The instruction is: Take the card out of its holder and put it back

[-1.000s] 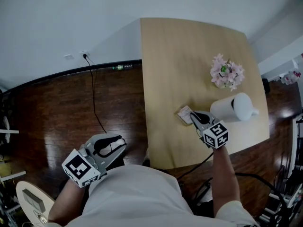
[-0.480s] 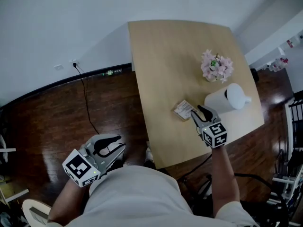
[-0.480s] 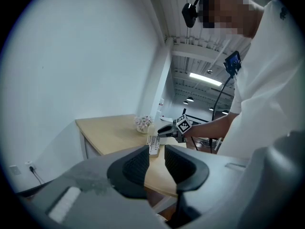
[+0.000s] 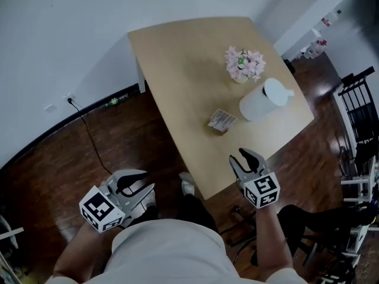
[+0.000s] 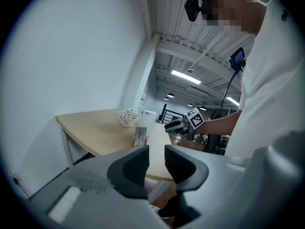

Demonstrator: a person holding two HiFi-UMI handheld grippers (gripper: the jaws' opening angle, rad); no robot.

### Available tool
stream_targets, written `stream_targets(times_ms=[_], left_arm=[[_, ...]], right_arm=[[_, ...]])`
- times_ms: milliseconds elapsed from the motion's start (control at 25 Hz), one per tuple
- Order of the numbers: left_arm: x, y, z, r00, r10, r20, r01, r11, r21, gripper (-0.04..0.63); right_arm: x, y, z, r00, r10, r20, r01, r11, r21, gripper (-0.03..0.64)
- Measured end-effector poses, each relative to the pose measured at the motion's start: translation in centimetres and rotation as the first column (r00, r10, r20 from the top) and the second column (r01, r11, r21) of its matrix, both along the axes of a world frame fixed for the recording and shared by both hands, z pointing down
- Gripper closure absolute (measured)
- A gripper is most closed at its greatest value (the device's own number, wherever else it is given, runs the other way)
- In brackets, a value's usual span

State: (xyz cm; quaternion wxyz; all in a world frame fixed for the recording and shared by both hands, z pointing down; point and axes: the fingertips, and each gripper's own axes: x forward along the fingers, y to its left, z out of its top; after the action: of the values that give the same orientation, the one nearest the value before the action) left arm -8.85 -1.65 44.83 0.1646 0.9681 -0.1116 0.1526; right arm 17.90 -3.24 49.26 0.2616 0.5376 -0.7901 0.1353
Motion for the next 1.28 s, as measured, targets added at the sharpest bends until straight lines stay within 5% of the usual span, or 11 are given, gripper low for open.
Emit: stream_targets(times_ms=[160, 480, 920, 1280], left_arm=[[0.2, 1.3, 1.1, 0.995, 0.098, 0.010, -0.098, 0.995, 0.007, 0.485], [2.1, 4.4, -0.7, 0.993, 0.116, -0.008, -0.115, 0.991, 0.062, 0.486], [7.1, 15.3, -2.1, 0.986, 0.168, -0.003, -0.167, 0.983, 0.082, 0.486], [6.6, 21.2, -1.3, 0.989, 0.146, 0.030, -0.148, 0.986, 0.081, 0.486]], right_arm=[[-2.7, 6.6, 0.5, 0.998, 0.061, 0.019, -0.061, 0.998, -0.030, 0.460], [-6.7, 17.4, -0.1, 0.994, 0.099, 0.052, -0.098, 0.995, -0.015, 0.449], [-5.0, 29.5, -0.8, 0.984, 0.158, 0.079, -0.160, 0.987, 0.018, 0.453], [-5.3, 34.3, -0.5, 0.987, 0.133, 0.087, -0.137, 0.990, 0.035, 0.457]])
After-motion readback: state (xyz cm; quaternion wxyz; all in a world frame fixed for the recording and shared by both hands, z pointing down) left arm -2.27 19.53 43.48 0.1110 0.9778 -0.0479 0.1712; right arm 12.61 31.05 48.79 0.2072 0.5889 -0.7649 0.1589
